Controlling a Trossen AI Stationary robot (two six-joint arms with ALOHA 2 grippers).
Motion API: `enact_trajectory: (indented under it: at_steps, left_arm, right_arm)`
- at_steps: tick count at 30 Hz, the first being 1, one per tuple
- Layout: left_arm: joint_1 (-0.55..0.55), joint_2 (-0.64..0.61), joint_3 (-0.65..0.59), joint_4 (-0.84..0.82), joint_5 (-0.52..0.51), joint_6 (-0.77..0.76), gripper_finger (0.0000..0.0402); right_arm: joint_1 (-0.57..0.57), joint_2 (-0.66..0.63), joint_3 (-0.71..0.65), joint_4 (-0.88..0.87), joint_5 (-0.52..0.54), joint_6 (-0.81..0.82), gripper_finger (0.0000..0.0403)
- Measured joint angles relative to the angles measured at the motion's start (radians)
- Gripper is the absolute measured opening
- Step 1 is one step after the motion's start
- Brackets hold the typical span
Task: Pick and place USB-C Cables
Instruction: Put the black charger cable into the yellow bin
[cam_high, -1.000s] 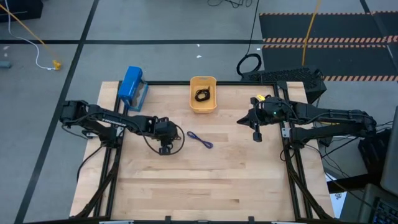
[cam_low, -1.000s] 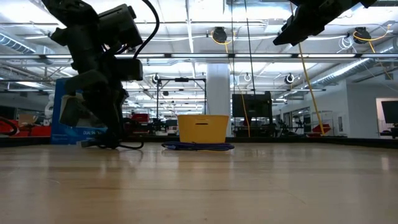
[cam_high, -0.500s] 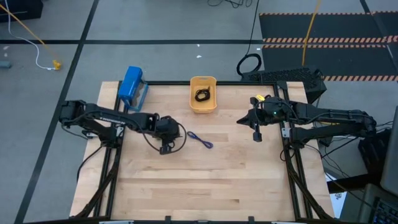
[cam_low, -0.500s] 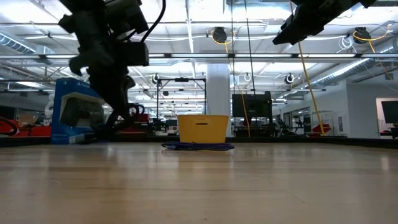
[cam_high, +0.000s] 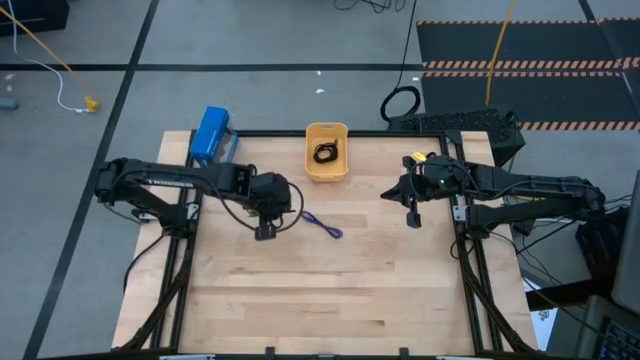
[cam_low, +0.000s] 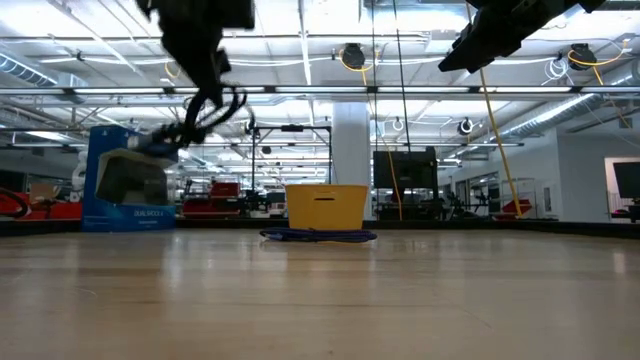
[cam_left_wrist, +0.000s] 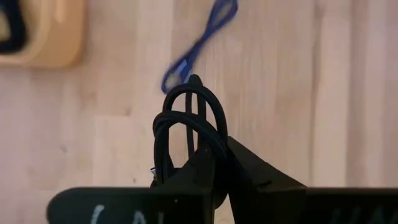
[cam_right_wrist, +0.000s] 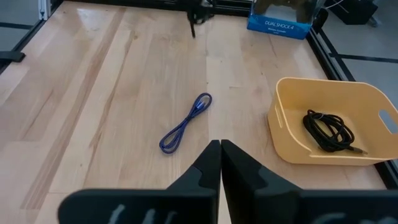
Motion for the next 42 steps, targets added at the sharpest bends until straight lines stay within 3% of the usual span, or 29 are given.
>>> enact_trajectory:
  at_steps: [4,9,18,23,30,37,42]
  left_arm:
    - [0.0,0.0,0.147,-0.106,-0.005,0.0,0.0009]
    - [0.0,0.0,0.314,-0.209,-0.018,0.0,0.0029]
    - [0.0,0.0,0.537,-0.396,-0.05,-0.032,0.0012]
    - [-0.012,0.0,0.61,-0.477,-0.091,-0.06,0.0034]
    - [-0.032,0.0,0.67,-0.577,-0.095,-0.104,0.0009]
    - [-0.061,-0.008,0.678,-0.616,-0.111,-0.175,0.0034]
    - [-0.075,-0.007,0.678,-0.615,-0.111,-0.182,0.0019]
  right_arm:
    - [0.0,0.0,0.0,0.0,0.0,-0.002,0.0004]
    - [0.0,0.0,0.0,-0.001,0.0,-0.002,0.0004]
    - [0.0,0.0,0.0,-0.002,0.0,-0.002,0.0004]
    - [0.0,0.0,0.0,-0.002,0.0,-0.002,0.0004]
    - [0.0,0.0,0.0,-0.002,0.0,-0.002,0.0004]
    - [0.0,0.0,0.0,-0.002,0.0,0.001,0.0004]
    - [0.0,0.0,0.0,-0.002,0.0,0.001,0.0004]
